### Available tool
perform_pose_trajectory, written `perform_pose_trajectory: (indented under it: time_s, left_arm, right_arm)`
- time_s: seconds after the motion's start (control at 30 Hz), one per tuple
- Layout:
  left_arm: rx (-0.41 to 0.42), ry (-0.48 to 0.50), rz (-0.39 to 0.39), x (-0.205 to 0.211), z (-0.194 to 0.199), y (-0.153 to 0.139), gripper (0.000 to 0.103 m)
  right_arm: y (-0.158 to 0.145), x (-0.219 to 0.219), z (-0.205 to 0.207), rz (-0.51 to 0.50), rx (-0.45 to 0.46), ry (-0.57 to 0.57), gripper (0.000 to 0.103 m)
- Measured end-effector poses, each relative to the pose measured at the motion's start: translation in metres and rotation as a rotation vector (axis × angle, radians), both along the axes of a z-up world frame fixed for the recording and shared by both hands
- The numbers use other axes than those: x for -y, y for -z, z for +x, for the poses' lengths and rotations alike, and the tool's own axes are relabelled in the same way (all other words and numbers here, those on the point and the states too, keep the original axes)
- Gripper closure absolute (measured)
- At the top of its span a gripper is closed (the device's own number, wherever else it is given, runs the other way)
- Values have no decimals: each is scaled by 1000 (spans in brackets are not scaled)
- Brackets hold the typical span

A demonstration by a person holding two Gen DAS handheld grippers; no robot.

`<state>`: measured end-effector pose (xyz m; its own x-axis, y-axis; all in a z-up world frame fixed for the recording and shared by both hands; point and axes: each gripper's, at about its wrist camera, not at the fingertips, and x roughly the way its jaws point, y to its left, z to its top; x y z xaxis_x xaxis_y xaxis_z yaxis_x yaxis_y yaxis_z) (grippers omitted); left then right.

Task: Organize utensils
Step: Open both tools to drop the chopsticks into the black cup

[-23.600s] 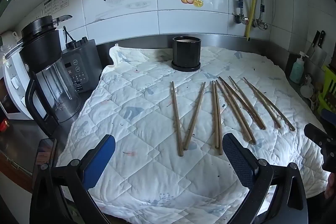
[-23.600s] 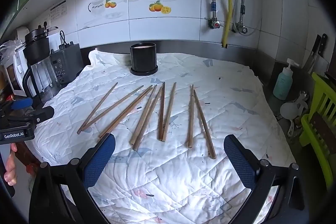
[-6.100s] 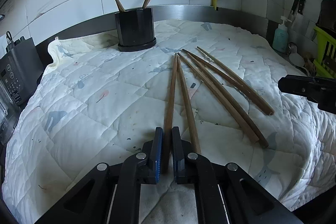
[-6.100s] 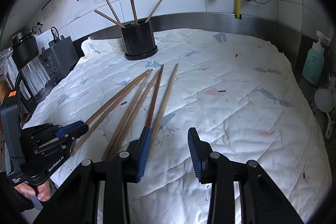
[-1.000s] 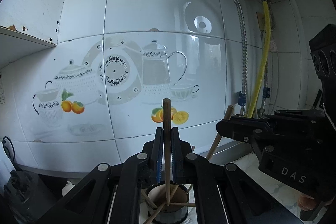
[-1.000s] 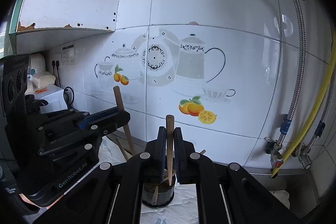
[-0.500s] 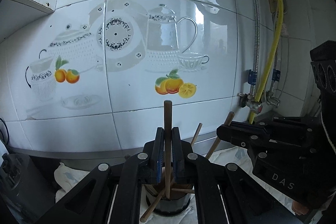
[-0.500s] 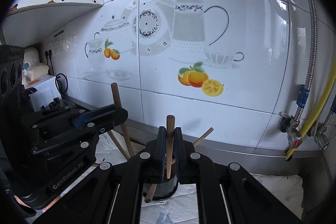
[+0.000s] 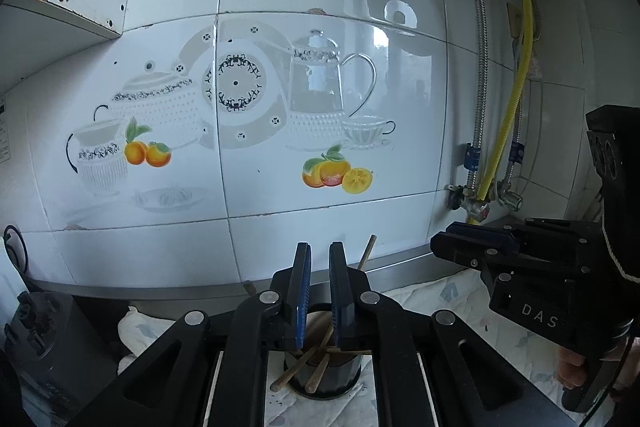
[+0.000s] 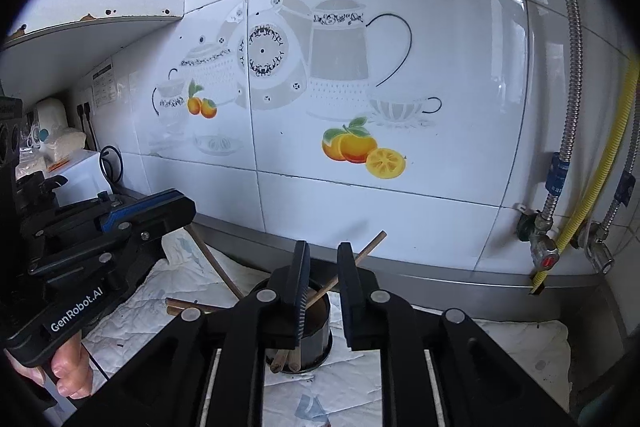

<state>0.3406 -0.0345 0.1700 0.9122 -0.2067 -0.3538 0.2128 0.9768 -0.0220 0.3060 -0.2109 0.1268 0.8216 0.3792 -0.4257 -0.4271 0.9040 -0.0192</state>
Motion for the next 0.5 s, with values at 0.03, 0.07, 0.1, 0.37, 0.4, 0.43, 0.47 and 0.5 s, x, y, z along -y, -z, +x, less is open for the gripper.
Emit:
perform_pose_trajectory:
  time_s: [0.03, 0.07, 0.1, 0.37, 0.4, 0.43, 0.47, 0.5]
  left_arm:
    - [-2, 3, 4, -1, -7, -3, 90]
    - [-2, 6, 8, -3, -14, -5, 83]
    - [2, 6, 11, -4, -22, -7, 70]
    - [-32, -10, 31, -25, -100, -4, 61]
    - [-39, -9, 39, -27, -109, -1, 60]
    - [-47, -12, 50, -28, -119, 4, 58]
    - [-55, -16, 58, -29, -127, 8, 55]
    - [-67, -16, 66, -29, -137, 14, 52]
  right_arm:
    - [-2, 1, -5, -4, 6, 0, 82]
    - [-4, 2, -10, -7, 12, 2, 80]
    - [-5, 4, -14, -9, 17, 6, 78]
    - [0, 16, -71, -46, 19, 20, 70]
    - [4, 17, -79, -51, 15, 22, 69]
    - [8, 19, -87, -54, 10, 24, 68]
    - [12, 20, -93, -54, 4, 21, 67]
    - [18, 22, -102, -52, -3, 19, 67]
